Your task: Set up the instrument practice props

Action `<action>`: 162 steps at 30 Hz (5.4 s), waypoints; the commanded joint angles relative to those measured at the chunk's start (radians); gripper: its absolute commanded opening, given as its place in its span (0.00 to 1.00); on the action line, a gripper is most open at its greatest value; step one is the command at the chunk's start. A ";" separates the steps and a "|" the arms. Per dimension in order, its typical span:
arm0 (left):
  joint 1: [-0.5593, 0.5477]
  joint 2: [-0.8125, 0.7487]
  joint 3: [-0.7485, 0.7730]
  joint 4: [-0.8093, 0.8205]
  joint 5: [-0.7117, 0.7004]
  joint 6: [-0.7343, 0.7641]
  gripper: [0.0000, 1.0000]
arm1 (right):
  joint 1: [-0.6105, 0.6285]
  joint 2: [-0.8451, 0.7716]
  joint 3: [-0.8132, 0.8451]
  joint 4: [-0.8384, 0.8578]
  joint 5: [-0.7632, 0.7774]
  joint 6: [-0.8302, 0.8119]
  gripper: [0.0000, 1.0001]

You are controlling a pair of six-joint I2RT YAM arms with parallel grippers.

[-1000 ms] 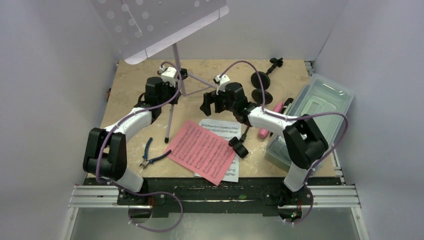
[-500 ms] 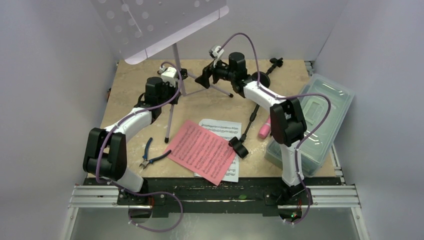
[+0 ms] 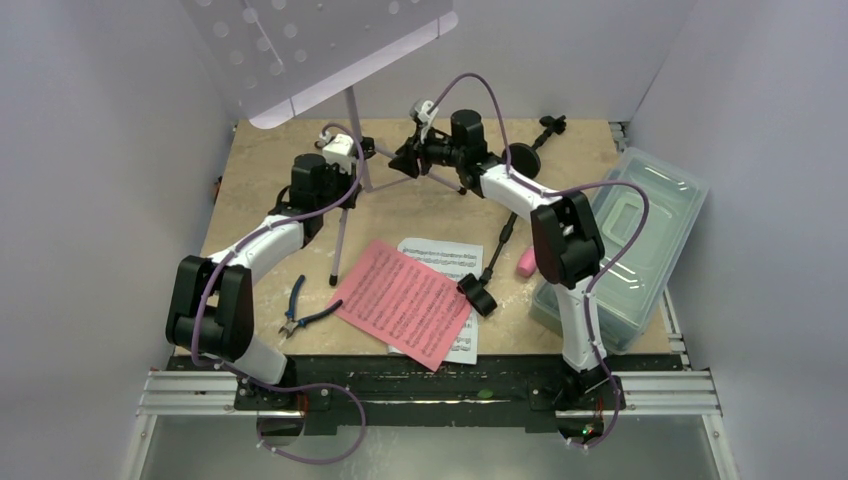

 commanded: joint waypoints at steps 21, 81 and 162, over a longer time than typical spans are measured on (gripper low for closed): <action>0.013 0.096 -0.031 -0.139 -0.272 0.151 0.00 | 0.055 -0.193 -0.494 0.316 0.226 0.042 0.00; -0.005 -0.552 -0.207 -0.447 0.227 -0.404 0.84 | 0.169 -0.526 -0.760 0.064 0.730 0.153 0.03; -0.261 -0.163 -0.307 -0.260 0.189 -0.594 0.81 | 0.412 -0.702 -1.242 0.128 0.554 0.558 0.54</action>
